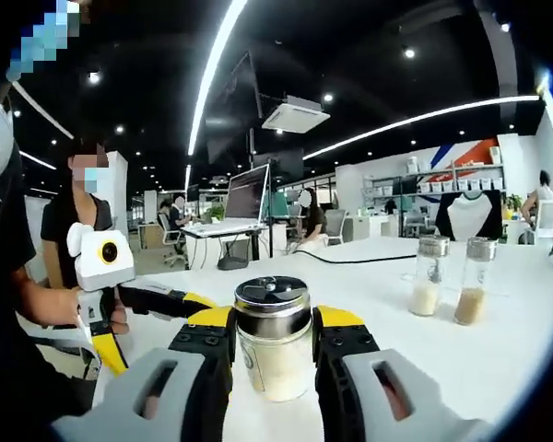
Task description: Rotate the seasoning bottle until the label or dispensing opening points toward the visible target arrow and the bottle remains upright within the marked orientation range
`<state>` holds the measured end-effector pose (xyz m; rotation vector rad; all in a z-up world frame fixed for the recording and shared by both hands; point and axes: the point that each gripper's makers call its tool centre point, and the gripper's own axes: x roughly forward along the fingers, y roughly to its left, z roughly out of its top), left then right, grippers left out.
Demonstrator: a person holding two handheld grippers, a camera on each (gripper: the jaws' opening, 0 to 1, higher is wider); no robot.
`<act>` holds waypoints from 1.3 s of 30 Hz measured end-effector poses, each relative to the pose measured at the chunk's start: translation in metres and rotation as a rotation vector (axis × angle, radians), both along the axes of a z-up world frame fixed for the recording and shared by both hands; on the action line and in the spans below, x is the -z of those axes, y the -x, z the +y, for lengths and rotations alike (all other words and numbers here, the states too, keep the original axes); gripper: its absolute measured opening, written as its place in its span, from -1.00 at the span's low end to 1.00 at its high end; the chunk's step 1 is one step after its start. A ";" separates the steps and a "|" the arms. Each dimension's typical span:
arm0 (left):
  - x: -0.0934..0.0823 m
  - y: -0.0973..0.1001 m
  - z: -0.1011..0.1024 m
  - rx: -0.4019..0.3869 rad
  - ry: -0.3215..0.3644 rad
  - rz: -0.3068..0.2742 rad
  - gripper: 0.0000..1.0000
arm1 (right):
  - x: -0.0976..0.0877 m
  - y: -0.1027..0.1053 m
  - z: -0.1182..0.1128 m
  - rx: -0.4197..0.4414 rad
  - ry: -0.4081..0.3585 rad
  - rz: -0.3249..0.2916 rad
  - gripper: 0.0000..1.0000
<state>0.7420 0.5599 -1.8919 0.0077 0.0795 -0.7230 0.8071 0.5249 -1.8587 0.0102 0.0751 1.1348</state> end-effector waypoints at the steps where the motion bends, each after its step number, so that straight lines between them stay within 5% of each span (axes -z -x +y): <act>1: 0.001 0.000 0.001 -0.001 -0.010 0.001 0.75 | 0.000 -0.001 0.000 0.001 0.000 0.001 -0.40; 6: 0.003 0.001 0.005 -0.021 -0.030 0.003 1.00 | 0.009 -0.015 0.004 0.007 0.006 0.027 -0.40; 19: 0.005 0.002 0.017 -0.057 -0.044 0.033 0.99 | 0.035 -0.038 0.011 0.011 0.071 0.040 -0.40; 39: 0.010 0.008 0.017 -0.062 -0.083 0.047 0.99 | 0.036 -0.042 0.011 -0.033 0.055 0.044 -0.39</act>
